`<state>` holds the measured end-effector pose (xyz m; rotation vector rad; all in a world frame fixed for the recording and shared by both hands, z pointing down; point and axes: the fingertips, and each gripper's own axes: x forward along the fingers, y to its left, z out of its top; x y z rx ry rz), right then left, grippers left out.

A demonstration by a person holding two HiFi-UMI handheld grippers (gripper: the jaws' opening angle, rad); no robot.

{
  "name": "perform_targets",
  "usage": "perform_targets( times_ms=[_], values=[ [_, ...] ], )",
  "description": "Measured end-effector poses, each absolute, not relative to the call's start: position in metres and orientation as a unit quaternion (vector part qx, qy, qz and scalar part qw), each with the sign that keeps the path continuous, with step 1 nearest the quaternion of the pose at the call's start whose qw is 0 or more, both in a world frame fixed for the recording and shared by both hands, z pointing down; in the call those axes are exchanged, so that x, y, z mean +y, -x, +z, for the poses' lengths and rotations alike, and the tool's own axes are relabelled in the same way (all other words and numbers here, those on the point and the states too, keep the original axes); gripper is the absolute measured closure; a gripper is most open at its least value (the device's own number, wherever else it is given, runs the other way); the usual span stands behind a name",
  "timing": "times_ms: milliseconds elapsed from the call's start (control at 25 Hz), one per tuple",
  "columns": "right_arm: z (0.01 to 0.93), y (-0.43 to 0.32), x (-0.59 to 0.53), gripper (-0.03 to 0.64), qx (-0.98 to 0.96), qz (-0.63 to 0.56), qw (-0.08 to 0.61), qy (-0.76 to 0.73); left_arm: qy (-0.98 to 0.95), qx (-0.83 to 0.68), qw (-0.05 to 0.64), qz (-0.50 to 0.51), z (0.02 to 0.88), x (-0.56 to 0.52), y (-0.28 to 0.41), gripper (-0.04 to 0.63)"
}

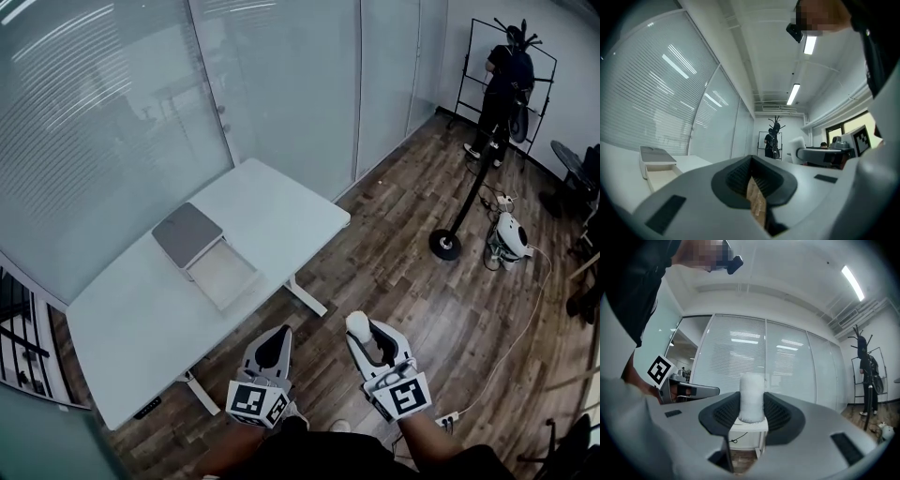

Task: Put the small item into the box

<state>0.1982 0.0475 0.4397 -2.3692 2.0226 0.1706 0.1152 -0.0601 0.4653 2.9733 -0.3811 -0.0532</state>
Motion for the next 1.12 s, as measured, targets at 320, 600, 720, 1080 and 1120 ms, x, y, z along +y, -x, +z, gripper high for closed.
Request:
perform_targets(
  times_ms=[320,600,720,1080,1120],
  values=[
    [0.427,-0.187,-0.048,0.459,0.672,0.086,0.019,0.735,-0.981,-0.185,0.053,-0.012,0.467,-0.151,-0.103,0.586],
    [0.432,-0.158,-0.116,0.459,0.712,0.059,0.01,0.7,-0.974,-0.22,0.045,0.008,0.469,-0.209,-0.073,0.586],
    [0.432,-0.147,-0.141,0.459,0.72,0.058,0.005,0.691,-0.972,-0.231,0.037,0.011,0.473,-0.229,-0.058,0.586],
    [0.443,-0.117,-0.193,0.459,0.744,0.039,-0.007,0.668,-0.966,-0.254,0.035,0.013,0.486,-0.268,-0.019,0.586],
    [0.444,-0.115,-0.197,0.459,0.747,0.035,-0.006,0.664,-0.965,-0.258,0.034,0.014,0.487,-0.271,-0.016,0.586]
  ],
)
